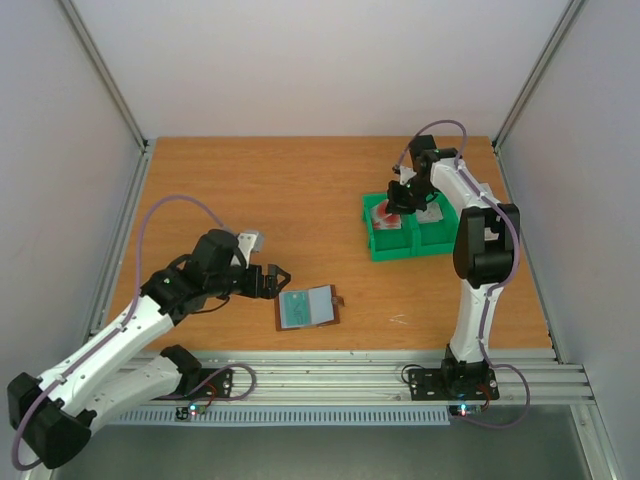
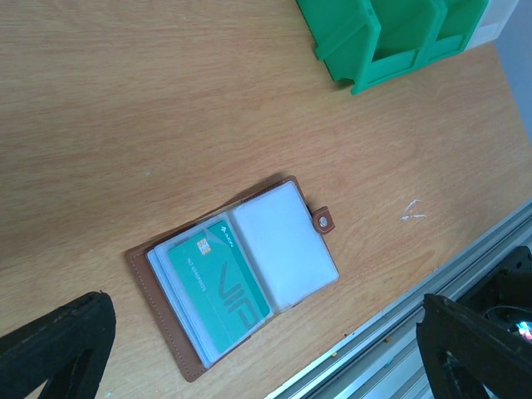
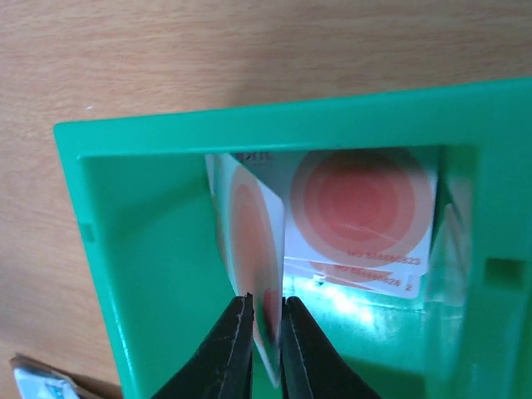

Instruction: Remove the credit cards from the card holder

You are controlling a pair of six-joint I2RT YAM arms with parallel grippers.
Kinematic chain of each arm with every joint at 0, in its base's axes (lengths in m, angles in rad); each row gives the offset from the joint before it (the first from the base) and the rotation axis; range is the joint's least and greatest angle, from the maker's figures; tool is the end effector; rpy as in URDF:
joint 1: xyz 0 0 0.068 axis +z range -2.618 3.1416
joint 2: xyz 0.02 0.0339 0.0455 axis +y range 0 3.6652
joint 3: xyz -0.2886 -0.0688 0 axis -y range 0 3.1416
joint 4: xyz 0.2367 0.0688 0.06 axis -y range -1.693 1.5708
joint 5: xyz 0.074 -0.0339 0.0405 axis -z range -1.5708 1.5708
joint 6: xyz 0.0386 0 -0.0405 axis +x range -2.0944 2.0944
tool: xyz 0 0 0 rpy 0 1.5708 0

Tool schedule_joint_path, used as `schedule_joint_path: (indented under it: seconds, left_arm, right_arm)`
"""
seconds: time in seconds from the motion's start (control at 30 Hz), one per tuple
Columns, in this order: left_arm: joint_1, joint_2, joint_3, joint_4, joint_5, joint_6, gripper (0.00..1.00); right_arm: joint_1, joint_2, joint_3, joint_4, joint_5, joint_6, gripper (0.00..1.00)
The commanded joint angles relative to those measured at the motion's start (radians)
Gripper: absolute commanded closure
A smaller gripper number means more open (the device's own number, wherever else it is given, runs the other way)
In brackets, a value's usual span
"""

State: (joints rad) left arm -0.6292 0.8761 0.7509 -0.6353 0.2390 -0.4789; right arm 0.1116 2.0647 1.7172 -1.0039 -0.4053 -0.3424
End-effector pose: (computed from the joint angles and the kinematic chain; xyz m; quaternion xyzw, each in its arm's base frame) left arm 0.1227 -0.1006 0.2883 0.1154 0.9064 -0.2991 0.2752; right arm 0.4193 0.0623 0.2366 -0.2406 0.9437 0.1864 0.1296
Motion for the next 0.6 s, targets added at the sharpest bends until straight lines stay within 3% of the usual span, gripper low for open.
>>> schedule_joint_path:
  seconds: [0.0,0.57]
  left_arm:
    - [0.002,0.02,0.006,0.057,0.004,0.0,0.01]
    - [0.003,0.201,-0.007,0.082,0.074,-0.02,0.01]
  right_arm:
    - [-0.006,0.017,0.044,-0.023,0.1,-0.021,0.85]
    - [-0.005,-0.008,0.066,-0.041,0.175,0.043,0.75]
